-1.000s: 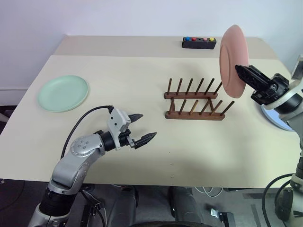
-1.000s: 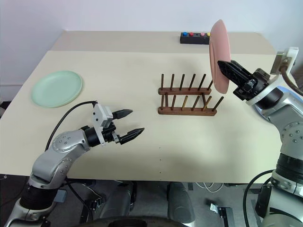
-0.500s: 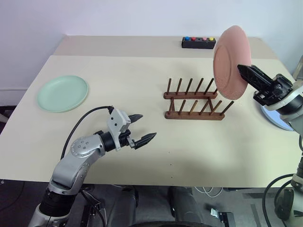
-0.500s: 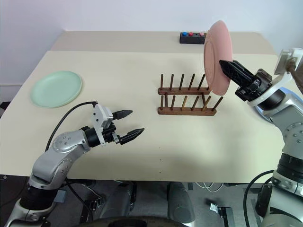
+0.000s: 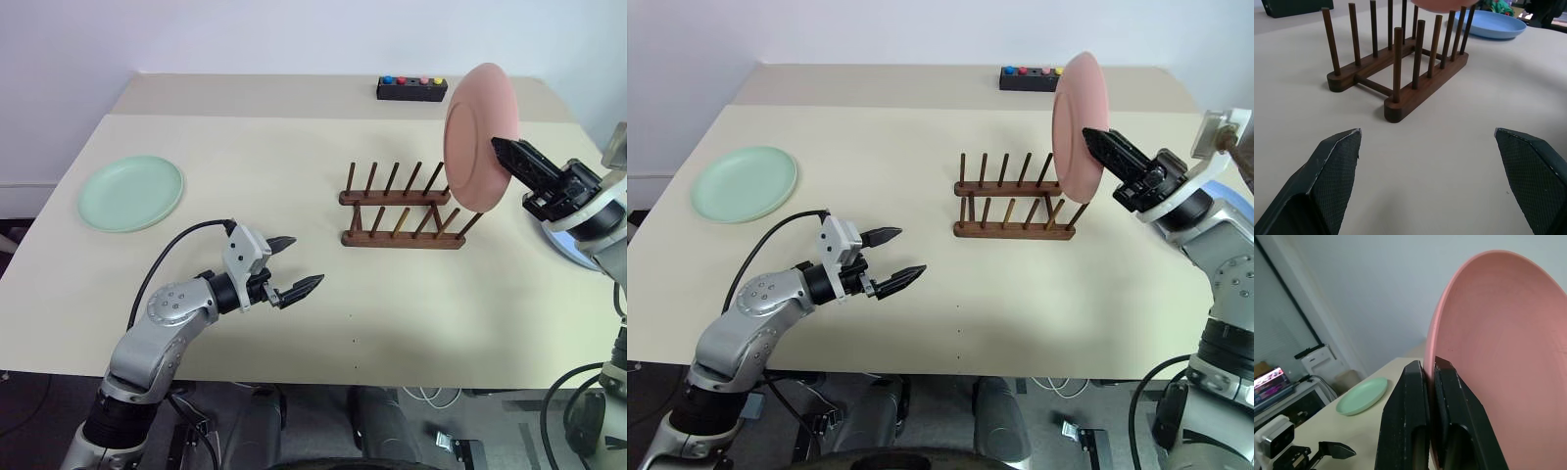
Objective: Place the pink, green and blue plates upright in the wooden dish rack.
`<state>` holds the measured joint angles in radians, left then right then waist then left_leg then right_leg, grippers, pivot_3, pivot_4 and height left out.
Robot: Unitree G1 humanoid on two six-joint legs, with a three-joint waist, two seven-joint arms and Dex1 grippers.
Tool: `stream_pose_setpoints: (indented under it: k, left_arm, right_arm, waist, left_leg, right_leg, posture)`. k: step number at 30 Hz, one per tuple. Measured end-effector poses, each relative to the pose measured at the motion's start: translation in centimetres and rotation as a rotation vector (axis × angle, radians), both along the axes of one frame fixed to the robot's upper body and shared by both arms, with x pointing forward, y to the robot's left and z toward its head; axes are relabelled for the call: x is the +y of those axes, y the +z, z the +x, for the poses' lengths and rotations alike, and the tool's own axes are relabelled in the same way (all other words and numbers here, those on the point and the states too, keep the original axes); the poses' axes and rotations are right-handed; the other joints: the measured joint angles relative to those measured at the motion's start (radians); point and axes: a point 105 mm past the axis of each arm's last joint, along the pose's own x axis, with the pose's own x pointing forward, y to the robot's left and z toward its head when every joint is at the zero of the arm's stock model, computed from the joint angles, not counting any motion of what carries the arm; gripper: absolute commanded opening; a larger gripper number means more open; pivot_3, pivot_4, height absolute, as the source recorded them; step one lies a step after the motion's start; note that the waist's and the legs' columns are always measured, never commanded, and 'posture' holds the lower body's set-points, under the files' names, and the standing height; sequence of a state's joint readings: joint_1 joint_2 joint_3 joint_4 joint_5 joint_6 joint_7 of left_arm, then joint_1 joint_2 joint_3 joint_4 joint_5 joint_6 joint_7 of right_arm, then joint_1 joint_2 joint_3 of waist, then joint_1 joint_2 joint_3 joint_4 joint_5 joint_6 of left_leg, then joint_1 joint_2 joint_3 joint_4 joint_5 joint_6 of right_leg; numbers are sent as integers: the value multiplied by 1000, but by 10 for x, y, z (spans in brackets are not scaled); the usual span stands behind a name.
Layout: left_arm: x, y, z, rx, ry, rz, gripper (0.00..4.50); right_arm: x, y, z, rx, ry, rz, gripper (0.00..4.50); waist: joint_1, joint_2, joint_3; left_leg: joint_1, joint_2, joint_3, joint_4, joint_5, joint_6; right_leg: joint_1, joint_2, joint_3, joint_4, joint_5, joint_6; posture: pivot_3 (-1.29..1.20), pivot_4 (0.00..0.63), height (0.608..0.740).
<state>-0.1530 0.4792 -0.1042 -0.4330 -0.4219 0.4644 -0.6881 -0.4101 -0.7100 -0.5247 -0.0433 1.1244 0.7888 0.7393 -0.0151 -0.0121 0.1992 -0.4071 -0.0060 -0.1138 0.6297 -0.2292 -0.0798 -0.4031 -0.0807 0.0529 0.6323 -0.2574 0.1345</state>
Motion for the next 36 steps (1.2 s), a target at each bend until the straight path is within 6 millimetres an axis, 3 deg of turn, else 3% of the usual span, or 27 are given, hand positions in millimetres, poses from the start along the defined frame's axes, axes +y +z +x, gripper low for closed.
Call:
stream_pose_setpoints:
  k: [1, 3, 10, 18, 25, 28, 32, 34, 36]
  left_arm:
    - [0, 0, 0, 0, 1, 0, 4500]
    - [0, 0, 0, -1, 2, 2, 4500]
    - [0, -1, 1, -5, 7, 11, 4500]
    - [1, -2, 1, -3, 5, 11, 4500]
    - [2, -3, 3, -5, 12, 12, 4500]
    - [4, -2, 7, -12, 42, -3, 4500]
    - [31, 13, 34, -48, 219, -64, 4500]
    - [51, 27, 48, -89, 333, -113, 4500]
    - [80, 43, 62, -138, 483, -156, 4500]
  right_arm:
    - [-1, -2, 1, 6, -2, 7, 516]
    - [-2, -2, 1, 10, -8, 10, 1007]
    - [-7, -3, 3, 9, -50, 8, 4373]
    - [-25, 0, 16, -27, -189, 10, 4373]
    - [-40, 26, 19, -163, -314, -23, 4373]
    - [-43, 49, 19, -266, -392, -114, 4373]
    - [-10, 82, 10, -453, -360, -308, 4373]
    - [18, 83, 6, -517, -285, -424, 4373]
    - [51, 71, 3, -556, -171, -540, 4373]
  waist:
    - [0, 0, 0]
    - [0, 0, 0]
    - [0, 0, 0]
    - [-1, 0, 0]
    - [-1, 1, 0]
    - [-2, 4, 1]
    - [-6, 5, 1]
    - [-7, 5, 1]
    - [-5, 5, 1]
  left_leg:
    - [0, 0, 0, 0, 0, 0]
    - [0, 0, 0, 0, 0, 0]
    - [0, 0, 0, 0, 0, 0]
    - [0, 0, 0, 0, 0, 0]
    - [0, 0, 0, 0, 0, 0]
    - [0, 0, 0, 0, 0, 0]
    - [0, 1, 0, -1, 0, 0]
    - [0, 1, 0, -1, 0, 0]
    - [0, 1, 0, 0, 0, 0]
  right_leg:
    - [0, 0, 0, 0, 0, 0]
    - [0, 0, 0, 0, 0, 0]
    - [0, 0, 0, 0, 0, 0]
    - [0, 0, 0, 0, 0, 0]
    - [0, 0, 0, 0, 0, 0]
    - [0, 0, 0, 0, 0, 0]
    - [-1, 1, 0, 1, 0, 0]
    - [-1, 1, 0, 0, 0, 1]
    - [-1, 1, 0, 0, 0, 1]
  posture:
    - [0, 150, 734]
    - [0, 150, 734]
    - [0, 150, 734]
    - [0, 150, 734]
    - [0, 150, 734]
    - [0, 150, 734]
    - [0, 150, 734]
    - [0, 150, 734]
    - [0, 150, 734]
